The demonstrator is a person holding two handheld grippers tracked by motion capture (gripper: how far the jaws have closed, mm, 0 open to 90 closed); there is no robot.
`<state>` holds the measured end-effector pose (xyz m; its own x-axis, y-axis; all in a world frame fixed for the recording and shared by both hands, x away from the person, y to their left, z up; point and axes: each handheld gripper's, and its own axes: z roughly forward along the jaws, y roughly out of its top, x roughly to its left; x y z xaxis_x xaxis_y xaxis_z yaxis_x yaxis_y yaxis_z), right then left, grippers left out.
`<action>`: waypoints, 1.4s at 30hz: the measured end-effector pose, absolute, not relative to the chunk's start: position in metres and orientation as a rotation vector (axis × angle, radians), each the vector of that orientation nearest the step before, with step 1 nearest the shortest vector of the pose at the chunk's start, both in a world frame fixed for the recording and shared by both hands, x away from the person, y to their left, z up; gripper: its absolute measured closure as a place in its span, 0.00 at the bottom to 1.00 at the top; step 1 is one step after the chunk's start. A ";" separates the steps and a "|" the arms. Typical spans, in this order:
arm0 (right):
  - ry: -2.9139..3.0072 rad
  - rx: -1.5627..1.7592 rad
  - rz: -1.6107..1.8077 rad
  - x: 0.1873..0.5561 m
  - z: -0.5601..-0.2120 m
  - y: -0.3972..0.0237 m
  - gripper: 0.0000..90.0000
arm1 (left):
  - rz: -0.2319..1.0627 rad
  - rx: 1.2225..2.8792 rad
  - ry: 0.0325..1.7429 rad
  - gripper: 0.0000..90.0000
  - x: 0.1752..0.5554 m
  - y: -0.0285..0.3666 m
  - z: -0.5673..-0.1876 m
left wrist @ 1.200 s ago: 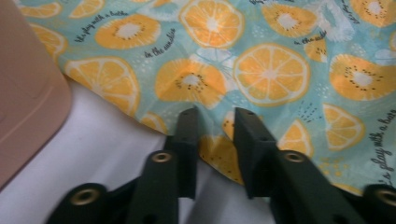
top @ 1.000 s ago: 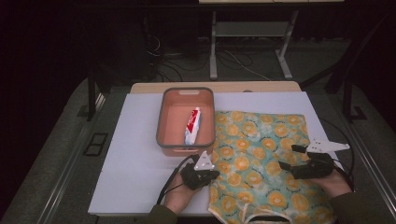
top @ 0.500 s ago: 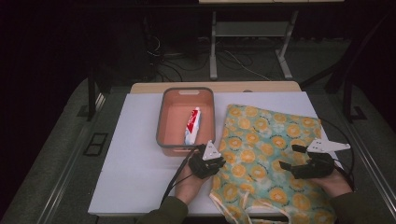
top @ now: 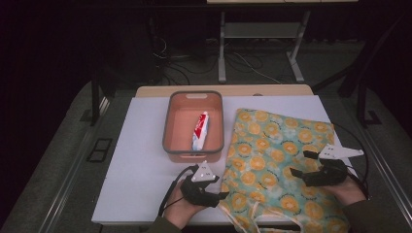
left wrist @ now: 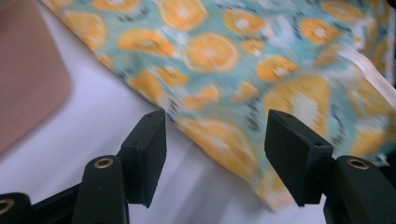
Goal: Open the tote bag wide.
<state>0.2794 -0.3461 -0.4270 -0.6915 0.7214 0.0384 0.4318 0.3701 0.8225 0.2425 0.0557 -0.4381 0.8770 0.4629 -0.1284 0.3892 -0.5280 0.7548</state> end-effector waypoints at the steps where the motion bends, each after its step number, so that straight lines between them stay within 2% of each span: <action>1: 2.308 1.011 1.234 0.279 -0.427 -0.346 0.16 | 0.102 2.200 0.604 0.42 0.241 0.054 -0.440; 6: 2.312 1.007 1.231 0.279 -0.427 -0.346 0.16 | 0.114 2.280 0.572 0.49 0.244 0.043 -0.449; 8: 2.309 1.010 1.234 0.279 -0.427 -0.346 0.16 | 0.142 2.286 0.565 0.62 0.244 0.044 -0.449; 9: 2.309 1.010 1.234 0.279 -0.427 -0.346 0.16 | 0.156 2.287 0.565 0.62 0.245 0.044 -0.449; 10: 2.310 1.011 1.233 0.279 -0.427 -0.346 0.16 | 0.168 2.295 0.560 0.76 0.245 0.044 -0.448; 11: 2.310 1.011 1.233 0.279 -0.427 -0.346 0.16 | 0.164 2.299 0.541 0.76 0.246 0.045 -0.448; 12: 2.312 1.006 1.234 0.279 -0.427 -0.346 0.16 | 0.156 2.297 0.536 0.90 0.247 0.044 -0.448; 13: 2.312 1.006 1.234 0.279 -0.427 -0.346 0.16 | 0.150 2.298 0.525 0.90 0.248 0.044 -0.448; 14: 2.314 1.005 1.233 0.279 -0.427 -0.345 0.16 | 0.156 2.303 0.510 0.98 0.248 0.042 -0.448; 16: 2.313 1.005 1.233 0.279 -0.427 -0.345 0.16 | 0.173 2.312 0.513 0.99 0.251 0.039 -0.447; 24: 2.315 1.007 1.232 0.279 -0.427 -0.345 0.16 | 0.353 2.284 0.594 1.00 0.279 0.042 -0.444; 32: 2.319 1.006 1.232 0.279 -0.427 -0.344 0.16 | 0.360 2.239 0.650 0.98 0.290 0.050 -0.444; 35: 2.319 1.000 1.236 0.279 -0.427 -0.344 0.16 | 0.346 2.211 0.663 0.82 0.286 0.053 -0.440; 37: 2.317 1.001 1.236 0.278 -0.427 -0.344 0.16 | 0.324 2.182 0.673 0.76 0.282 0.058 -0.437; 42: 2.321 0.994 1.247 0.278 -0.427 -0.343 0.16 | 0.280 2.156 0.650 0.52 0.265 0.075 -0.428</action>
<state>0.2776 -0.3434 -0.4265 -0.7047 0.7083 0.0409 0.4251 0.3754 0.8236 0.2648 0.0751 -0.4281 0.8401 0.5417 -0.0269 0.3526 -0.5079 0.7860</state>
